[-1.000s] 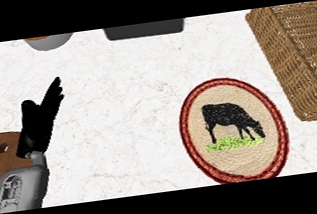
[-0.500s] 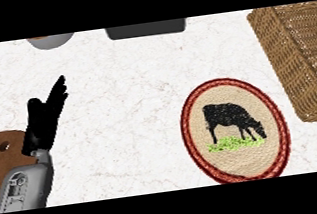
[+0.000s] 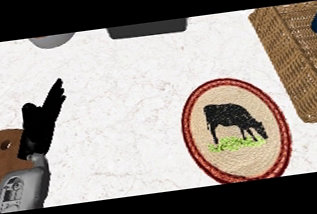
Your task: Pick the can from the placemat and place it in the basket
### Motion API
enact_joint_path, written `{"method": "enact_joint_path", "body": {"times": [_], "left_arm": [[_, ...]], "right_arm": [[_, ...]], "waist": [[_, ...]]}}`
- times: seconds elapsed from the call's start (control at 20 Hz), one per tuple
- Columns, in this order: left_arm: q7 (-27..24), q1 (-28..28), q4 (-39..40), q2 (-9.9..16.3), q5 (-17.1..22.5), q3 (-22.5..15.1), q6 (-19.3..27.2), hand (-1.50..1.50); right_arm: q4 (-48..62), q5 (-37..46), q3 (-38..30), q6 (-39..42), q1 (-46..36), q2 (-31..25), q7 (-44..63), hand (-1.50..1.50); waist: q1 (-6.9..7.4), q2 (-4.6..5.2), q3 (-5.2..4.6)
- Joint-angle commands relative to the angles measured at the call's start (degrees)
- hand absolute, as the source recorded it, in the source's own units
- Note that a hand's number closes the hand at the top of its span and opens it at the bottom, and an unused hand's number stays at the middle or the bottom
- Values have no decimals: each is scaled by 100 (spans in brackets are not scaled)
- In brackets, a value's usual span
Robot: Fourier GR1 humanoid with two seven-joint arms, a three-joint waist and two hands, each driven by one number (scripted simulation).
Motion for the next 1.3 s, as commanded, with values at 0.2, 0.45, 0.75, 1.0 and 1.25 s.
{"method": "enact_joint_path", "body": {"times": [0.2,0.45,0.75,1.0,1.25], "left_arm": [[308,34,-418,-149,-51,-163,43,0],[72,-290,166,23,-53,84,34,0],[-21,81,-85,-106,-118,-4,127,0],[239,184,-359,-34,-119,-39,41,0],[11,-16,64,-30,-197,48,122,0]], "right_arm": [[316,-505,-579,-974,115,117,-582,-150],[124,-898,-1041,-1634,134,-68,-860,-150],[86,-1247,-1468,-1942,529,-510,-627,-150],[187,-1691,-1881,-1214,692,-1372,-342,-150],[645,-2257,-2512,-743,1744,-2062,-1515,-150]], "waist": [[35,1,5],[-74,11,-1],[-122,-41,-4],[-127,-60,-4],[-145,-4,9]]}}
